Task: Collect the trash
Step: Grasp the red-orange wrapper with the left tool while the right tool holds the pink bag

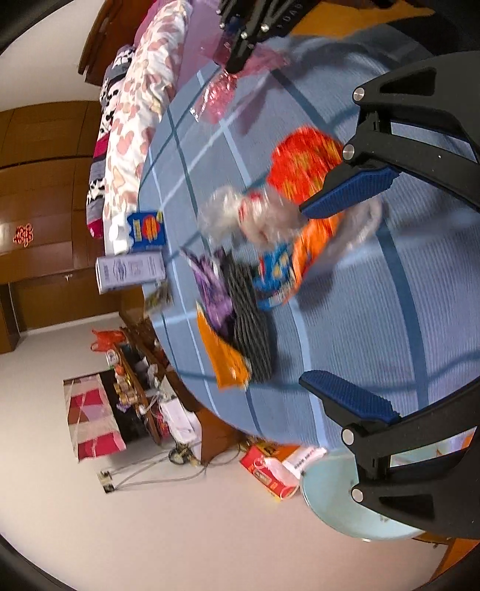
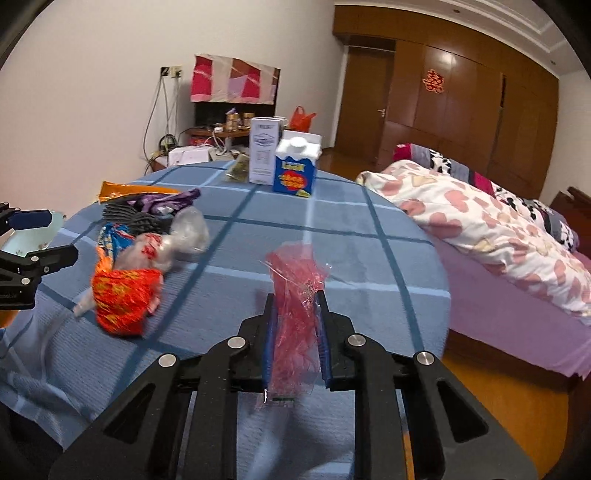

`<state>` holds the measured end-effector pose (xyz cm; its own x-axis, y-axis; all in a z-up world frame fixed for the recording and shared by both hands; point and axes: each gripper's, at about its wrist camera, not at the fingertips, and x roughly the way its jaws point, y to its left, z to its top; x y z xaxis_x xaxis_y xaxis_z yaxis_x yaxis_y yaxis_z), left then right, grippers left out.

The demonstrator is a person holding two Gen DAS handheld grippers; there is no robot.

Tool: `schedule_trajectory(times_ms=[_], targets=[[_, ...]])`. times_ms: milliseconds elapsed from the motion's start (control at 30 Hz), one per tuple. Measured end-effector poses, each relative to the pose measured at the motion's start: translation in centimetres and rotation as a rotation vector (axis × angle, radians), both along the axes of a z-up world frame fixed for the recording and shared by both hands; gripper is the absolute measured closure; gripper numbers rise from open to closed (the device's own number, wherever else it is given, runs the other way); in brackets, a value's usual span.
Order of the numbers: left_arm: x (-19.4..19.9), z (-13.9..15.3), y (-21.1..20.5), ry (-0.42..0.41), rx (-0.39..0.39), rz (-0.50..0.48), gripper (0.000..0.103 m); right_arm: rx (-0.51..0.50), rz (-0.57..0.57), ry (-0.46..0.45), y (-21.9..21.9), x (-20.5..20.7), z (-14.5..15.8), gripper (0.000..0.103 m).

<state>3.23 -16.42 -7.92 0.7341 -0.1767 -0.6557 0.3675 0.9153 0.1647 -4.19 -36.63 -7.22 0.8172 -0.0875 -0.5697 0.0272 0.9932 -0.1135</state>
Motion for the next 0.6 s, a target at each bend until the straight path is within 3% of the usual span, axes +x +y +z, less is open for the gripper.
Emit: schedule_trajectory(times_ms=[100,267,400,533,600], targets=[[-0.3,-0.5,-2.1,0.011,0.006,-0.031,0.013,0.021,-0.009,-0.002,-0.7,-0.4,-0.4,0.082],[-0.7,-2.4,-3.8,0.027,0.082,-0.067,0.012,0.034,0.016,-0.011,0.0,-0.7,-0.8,0.082],[0.2,-2.6,-0.3,0.031,0.133,-0.006,0.012,0.045,0.036,-0.024,0.5,-0.9,-0.7,0.082],[1.9,-2.3,5.7,0.014,0.203,0.142,0.011,0.056,0.044,-0.030,0.7,-1.0,-0.6,0.082],[2.8,-1.9,8.2,0.033,0.179,0.213,0.011,0.052,0.047,-0.036,0.9,-1.1,-0.6,0.082]])
